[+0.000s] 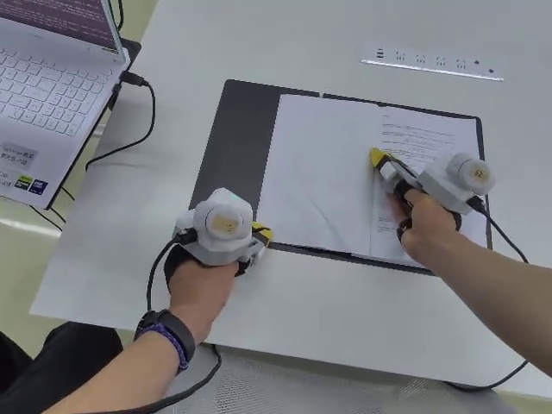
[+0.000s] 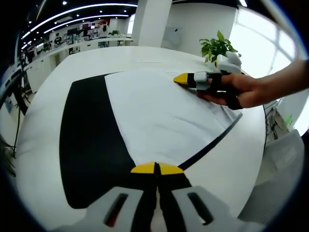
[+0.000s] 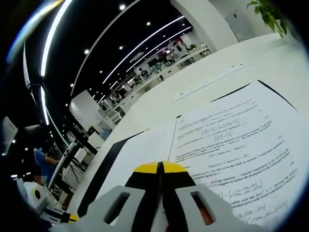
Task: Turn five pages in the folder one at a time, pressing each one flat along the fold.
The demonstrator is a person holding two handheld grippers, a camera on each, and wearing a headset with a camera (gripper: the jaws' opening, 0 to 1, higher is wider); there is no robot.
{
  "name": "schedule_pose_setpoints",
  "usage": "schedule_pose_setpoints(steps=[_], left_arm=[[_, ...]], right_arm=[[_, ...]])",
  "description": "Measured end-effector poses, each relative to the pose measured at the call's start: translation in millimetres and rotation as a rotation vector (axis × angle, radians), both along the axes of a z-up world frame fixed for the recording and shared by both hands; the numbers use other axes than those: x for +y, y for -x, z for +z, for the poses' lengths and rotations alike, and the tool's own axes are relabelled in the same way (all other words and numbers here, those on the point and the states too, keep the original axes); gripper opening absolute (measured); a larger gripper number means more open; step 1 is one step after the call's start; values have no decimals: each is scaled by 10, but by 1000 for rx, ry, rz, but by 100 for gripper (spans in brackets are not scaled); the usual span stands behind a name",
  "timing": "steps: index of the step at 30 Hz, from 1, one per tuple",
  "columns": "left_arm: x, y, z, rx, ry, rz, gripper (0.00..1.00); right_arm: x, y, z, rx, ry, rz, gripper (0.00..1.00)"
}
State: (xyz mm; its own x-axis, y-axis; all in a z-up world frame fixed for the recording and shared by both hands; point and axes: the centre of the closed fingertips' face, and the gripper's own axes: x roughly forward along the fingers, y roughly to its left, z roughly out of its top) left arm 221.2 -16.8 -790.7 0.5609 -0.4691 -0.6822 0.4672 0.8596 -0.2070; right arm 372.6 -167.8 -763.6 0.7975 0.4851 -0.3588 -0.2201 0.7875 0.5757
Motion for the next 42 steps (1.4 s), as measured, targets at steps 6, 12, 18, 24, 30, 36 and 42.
schedule_pose_setpoints(steps=[6,12,18,24,30,36,42], left_arm=[[-4,-1,0,-3,0,-2,0],[-12,2,1,-9,-7,-7,0],[-17,2,2,-11,-6,-7,0],[-18,2,3,-16,-7,-11,0],[-19,2,3,-19,-10,-12,0],[-16,20,7,-20,-2,-13,0],[-15,80,12,-30,-10,-18,0]], right_arm=[[-18,133,-9,-1,3,1,0],[-23,246,-10,10,4,-5,0],[-30,402,-20,13,12,4,0],[-41,519,-34,20,14,12,0],[-82,619,-91,26,20,17,0],[-104,764,-122,30,14,14,0],[-109,920,-145,32,26,15,0]])
